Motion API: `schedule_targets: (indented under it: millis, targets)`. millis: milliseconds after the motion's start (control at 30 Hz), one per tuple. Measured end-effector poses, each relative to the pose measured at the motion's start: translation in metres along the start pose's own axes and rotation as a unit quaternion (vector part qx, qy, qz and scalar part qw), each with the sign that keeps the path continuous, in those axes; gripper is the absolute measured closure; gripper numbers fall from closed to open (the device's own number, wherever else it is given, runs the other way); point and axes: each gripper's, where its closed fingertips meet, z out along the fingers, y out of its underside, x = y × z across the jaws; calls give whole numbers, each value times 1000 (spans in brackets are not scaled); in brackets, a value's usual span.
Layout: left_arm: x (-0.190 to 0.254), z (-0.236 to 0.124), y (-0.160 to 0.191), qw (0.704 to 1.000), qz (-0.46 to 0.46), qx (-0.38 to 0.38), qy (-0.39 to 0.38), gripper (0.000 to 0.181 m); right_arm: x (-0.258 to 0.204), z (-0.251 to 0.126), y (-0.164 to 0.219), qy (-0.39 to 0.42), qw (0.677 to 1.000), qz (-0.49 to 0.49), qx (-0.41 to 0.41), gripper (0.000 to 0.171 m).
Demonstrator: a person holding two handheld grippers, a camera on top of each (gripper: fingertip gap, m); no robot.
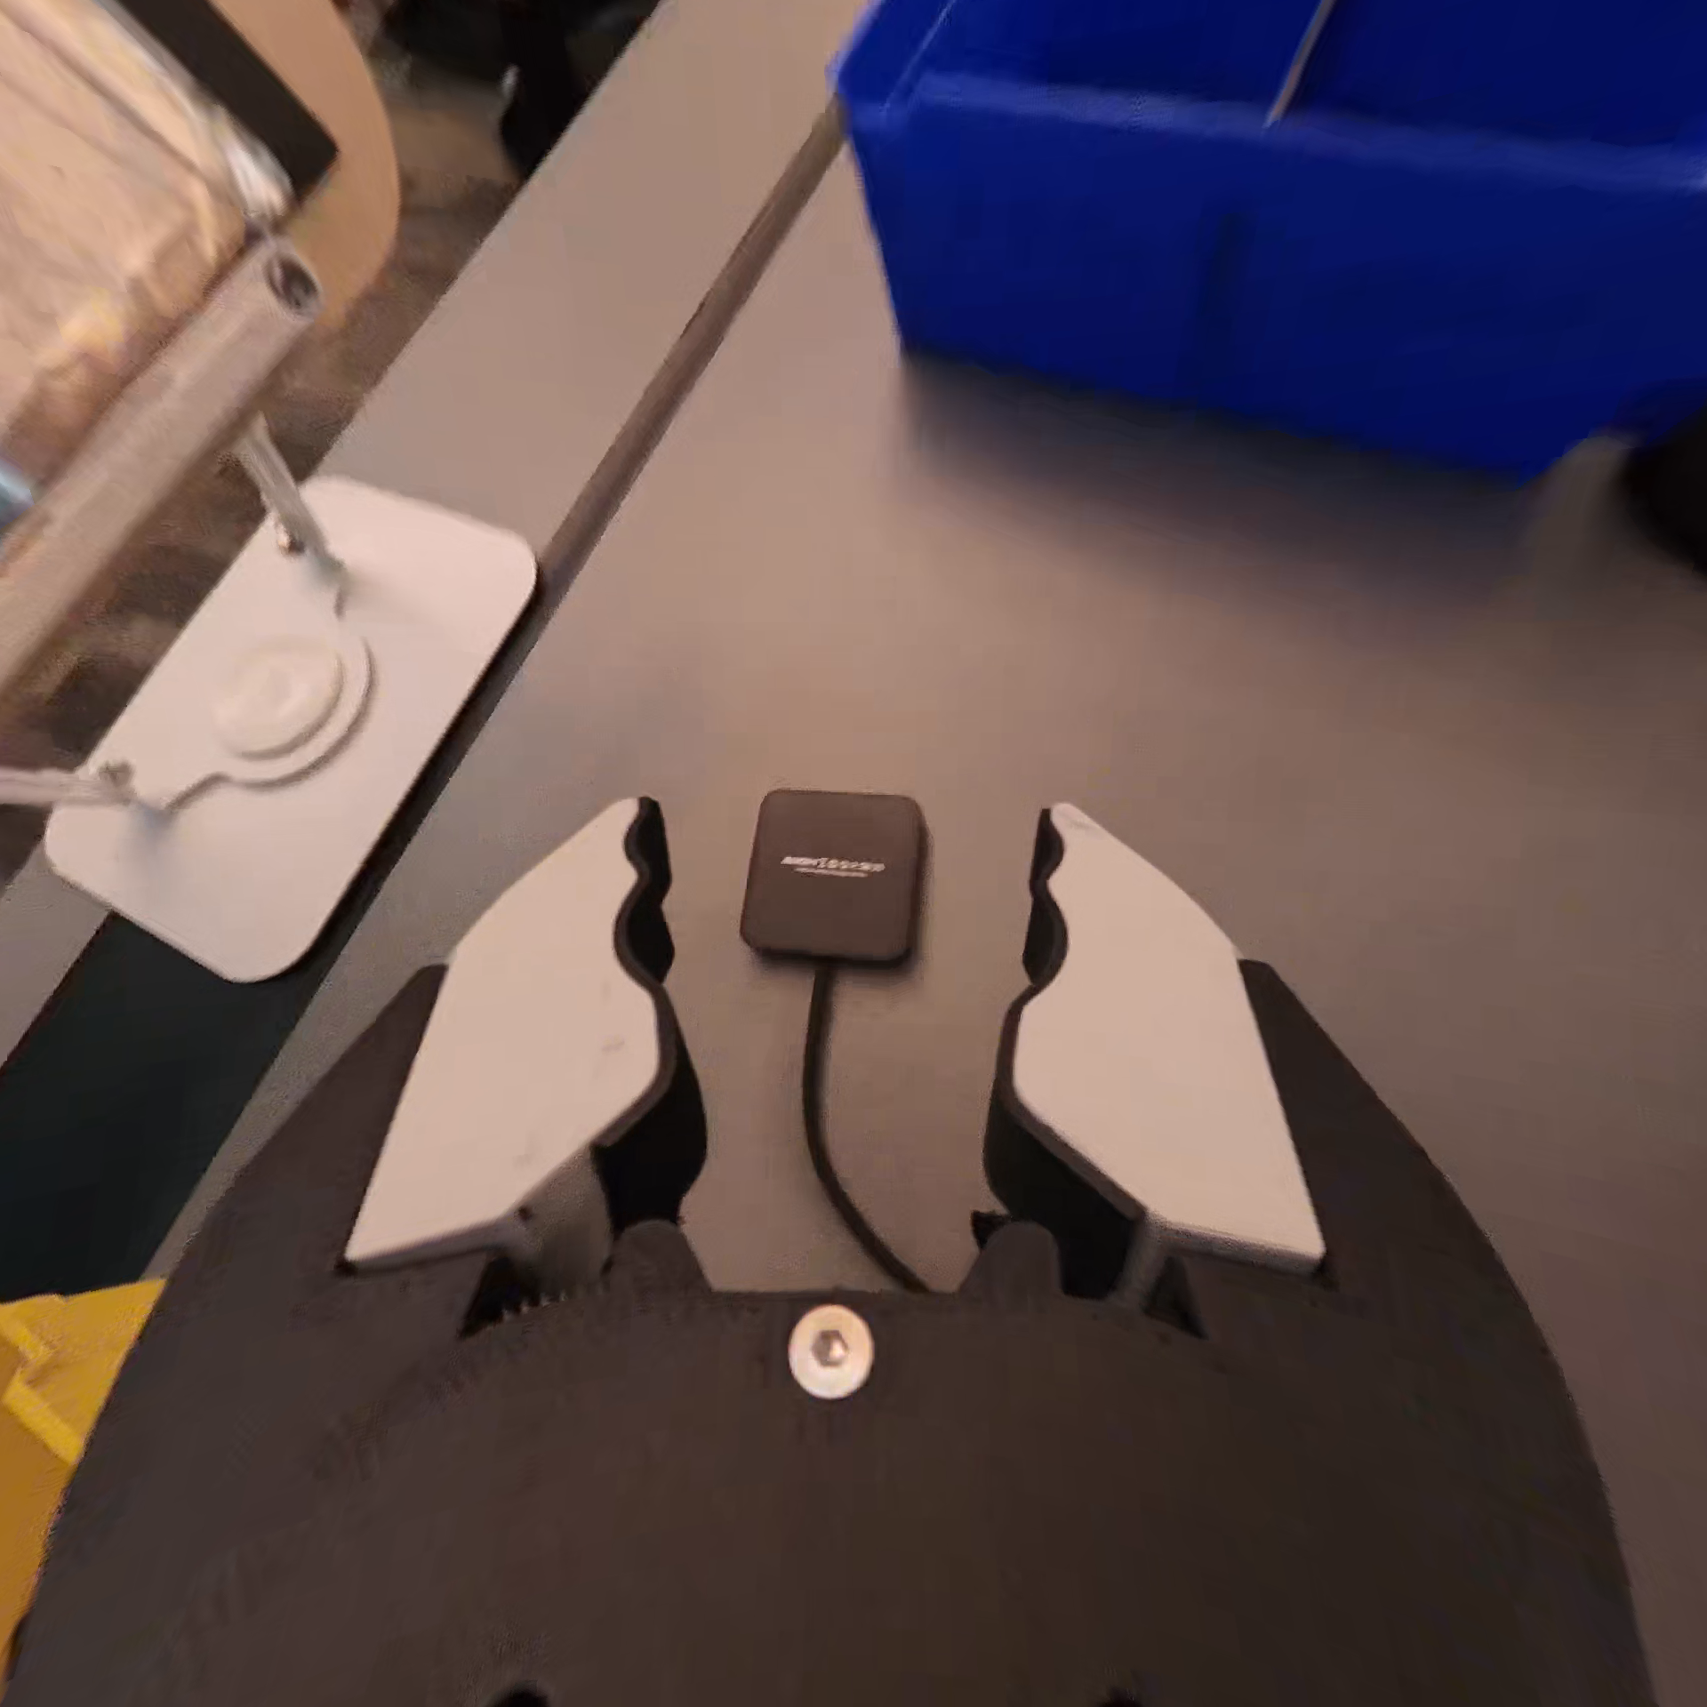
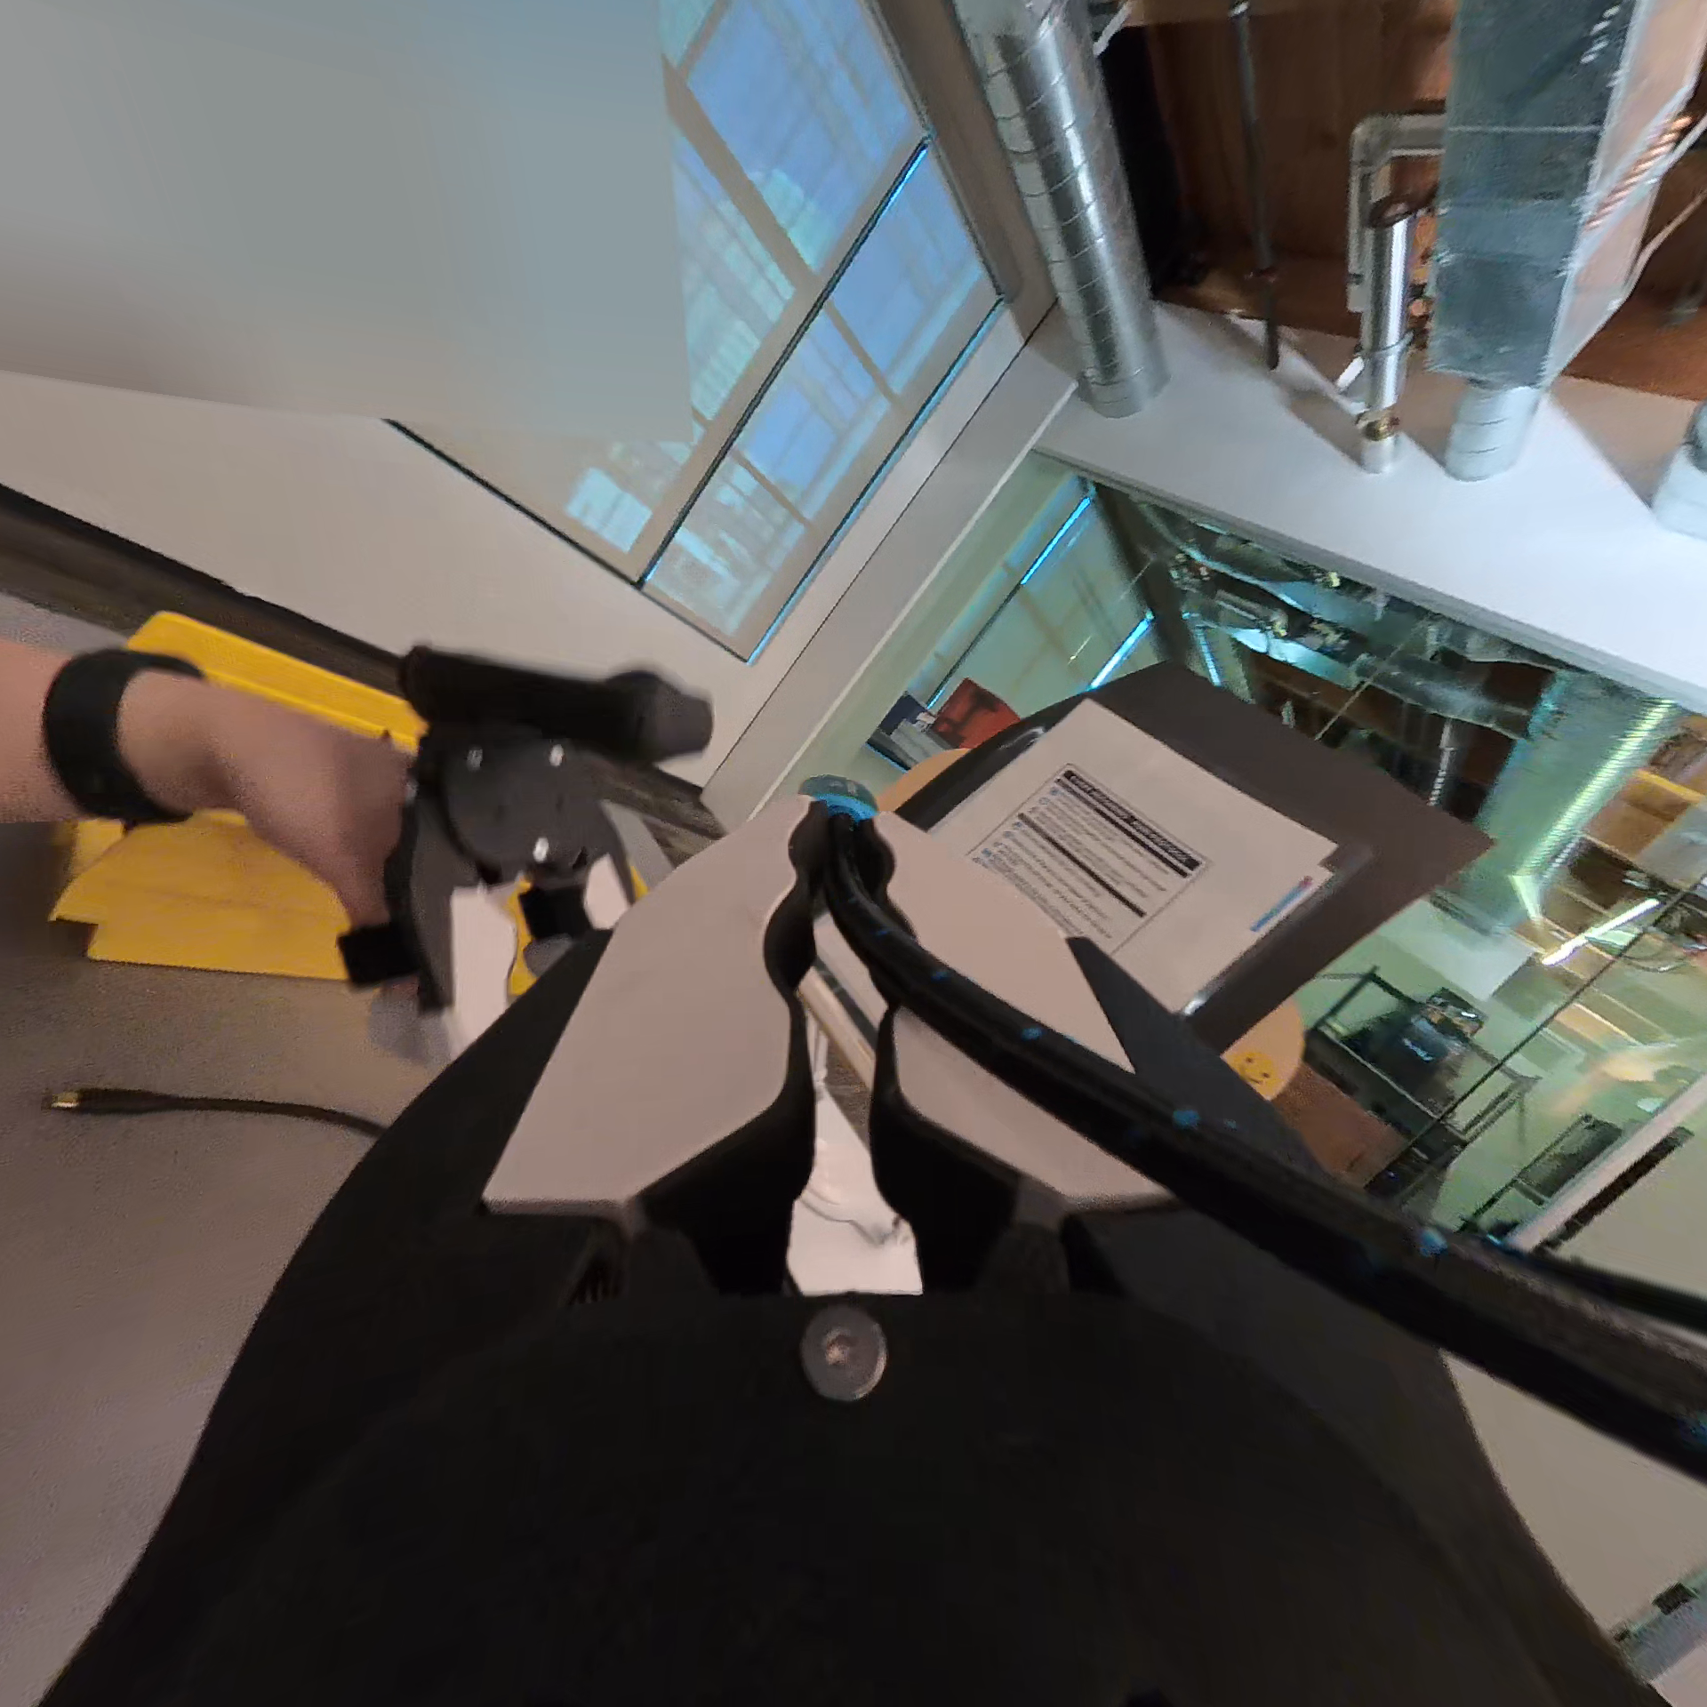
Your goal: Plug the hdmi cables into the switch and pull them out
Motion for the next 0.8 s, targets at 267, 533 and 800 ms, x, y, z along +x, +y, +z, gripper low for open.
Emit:
schedule_targets:
  millis: [267, 533, 800]
  targets:
    - [-3, 69, 59, 992, -19, -113, -44, 87, 22, -17, -10, 32, 999, -23, 6, 164]
    - [-9, 85, 89, 988, -64, -141, -23, 96, 25, -23, -19, 31, 999, -31, 13, 164]
    - [-7, 87, 89, 990, -86, -115, -7, 109, 28, -28, -25, 31, 999, -29, 18, 165]
